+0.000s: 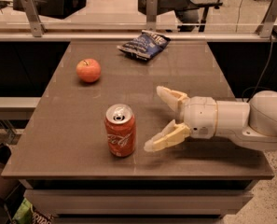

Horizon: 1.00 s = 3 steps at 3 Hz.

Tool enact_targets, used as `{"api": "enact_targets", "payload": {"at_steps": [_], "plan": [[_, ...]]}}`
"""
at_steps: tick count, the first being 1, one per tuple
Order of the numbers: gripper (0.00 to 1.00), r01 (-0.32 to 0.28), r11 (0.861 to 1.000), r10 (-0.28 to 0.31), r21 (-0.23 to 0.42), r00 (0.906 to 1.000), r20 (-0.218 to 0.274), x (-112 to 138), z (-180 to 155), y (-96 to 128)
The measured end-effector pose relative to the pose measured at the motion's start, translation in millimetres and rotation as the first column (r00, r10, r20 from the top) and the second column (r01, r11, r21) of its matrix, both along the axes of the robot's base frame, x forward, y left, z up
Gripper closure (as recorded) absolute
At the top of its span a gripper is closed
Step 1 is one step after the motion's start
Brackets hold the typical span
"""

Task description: Move coke can near blue chip bag

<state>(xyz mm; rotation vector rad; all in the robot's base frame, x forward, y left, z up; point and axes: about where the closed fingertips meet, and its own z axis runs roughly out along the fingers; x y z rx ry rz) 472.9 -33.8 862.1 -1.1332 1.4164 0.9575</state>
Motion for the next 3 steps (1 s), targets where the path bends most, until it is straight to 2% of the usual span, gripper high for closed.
{"api": "enact_targets", "payload": {"at_steps": [2, 3], "plan": [[0.00, 0.000, 1.000, 0.001, -0.024, 1.0000, 0.010, -17, 23, 11], [0.00, -0.026, 1.000, 0.026, -0.015, 0.9996, 0.011, -22, 28, 27]]}}
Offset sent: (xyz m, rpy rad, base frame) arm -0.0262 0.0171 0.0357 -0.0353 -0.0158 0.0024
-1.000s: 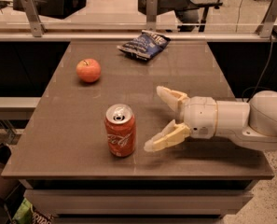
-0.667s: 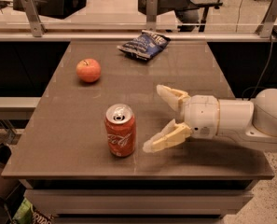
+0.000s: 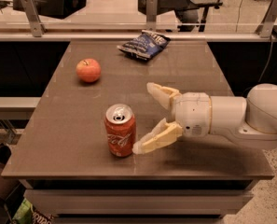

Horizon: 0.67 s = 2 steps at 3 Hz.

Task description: Move coke can near blue chip bag

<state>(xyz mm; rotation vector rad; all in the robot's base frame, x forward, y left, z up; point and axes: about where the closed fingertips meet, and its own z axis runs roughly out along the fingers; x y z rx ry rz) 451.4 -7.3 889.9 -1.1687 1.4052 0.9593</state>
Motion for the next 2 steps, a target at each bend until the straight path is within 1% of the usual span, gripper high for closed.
{"api": "enact_targets", "payload": {"at_steps": [1, 2], "plan": [[0.00, -0.024, 1.000, 0.024, 0.001, 0.9997, 0.002, -4, 3, 14], [0.00, -0.039, 0.999, 0.039, -0.003, 0.9992, 0.004, -14, 6, 27]]}}
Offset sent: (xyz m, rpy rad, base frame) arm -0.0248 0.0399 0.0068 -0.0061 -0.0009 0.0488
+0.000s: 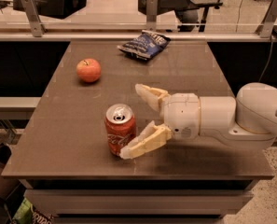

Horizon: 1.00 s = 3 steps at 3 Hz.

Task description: Move coke can near blue chip bag

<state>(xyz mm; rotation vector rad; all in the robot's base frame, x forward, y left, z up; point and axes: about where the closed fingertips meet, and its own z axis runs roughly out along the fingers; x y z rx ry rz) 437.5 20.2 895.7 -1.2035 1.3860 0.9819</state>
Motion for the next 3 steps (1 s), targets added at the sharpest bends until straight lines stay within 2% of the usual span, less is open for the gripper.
{"api": "enact_targets", "payload": {"at_steps": [1, 3], "plan": [[0.16, -0.005, 1.000, 0.005, -0.001, 1.0000, 0.002, -1.3, 0.9, 2.6], [0.62, -0.013, 1.000, 0.013, -0.004, 0.9999, 0.006, -3.3, 2.8, 7.0]]}}
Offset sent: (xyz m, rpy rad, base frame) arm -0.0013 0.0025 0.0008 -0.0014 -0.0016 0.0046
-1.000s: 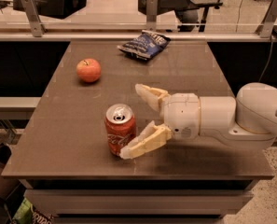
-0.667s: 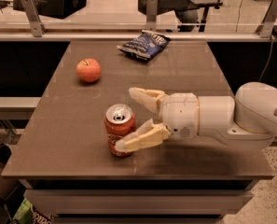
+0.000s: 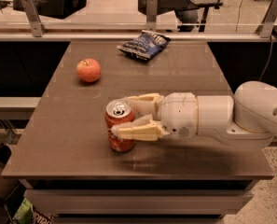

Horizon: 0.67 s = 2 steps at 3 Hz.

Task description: Move coke can near blue chip bag

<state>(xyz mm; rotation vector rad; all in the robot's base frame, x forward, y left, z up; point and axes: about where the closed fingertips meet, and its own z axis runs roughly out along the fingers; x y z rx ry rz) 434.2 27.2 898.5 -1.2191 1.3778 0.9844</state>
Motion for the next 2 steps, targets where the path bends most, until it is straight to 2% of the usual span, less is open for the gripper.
{"api": "enact_targets", "payload": {"at_steps": [1, 2], "plan": [[0.85, -0.004, 1.000, 0.004, -0.001, 1.0000, 0.002, -1.0, 0.9, 2.1], [1.00, -0.008, 1.000, 0.008, -0.003, 1.0000, 0.004, -1.9, 1.8, 4.2]]}}
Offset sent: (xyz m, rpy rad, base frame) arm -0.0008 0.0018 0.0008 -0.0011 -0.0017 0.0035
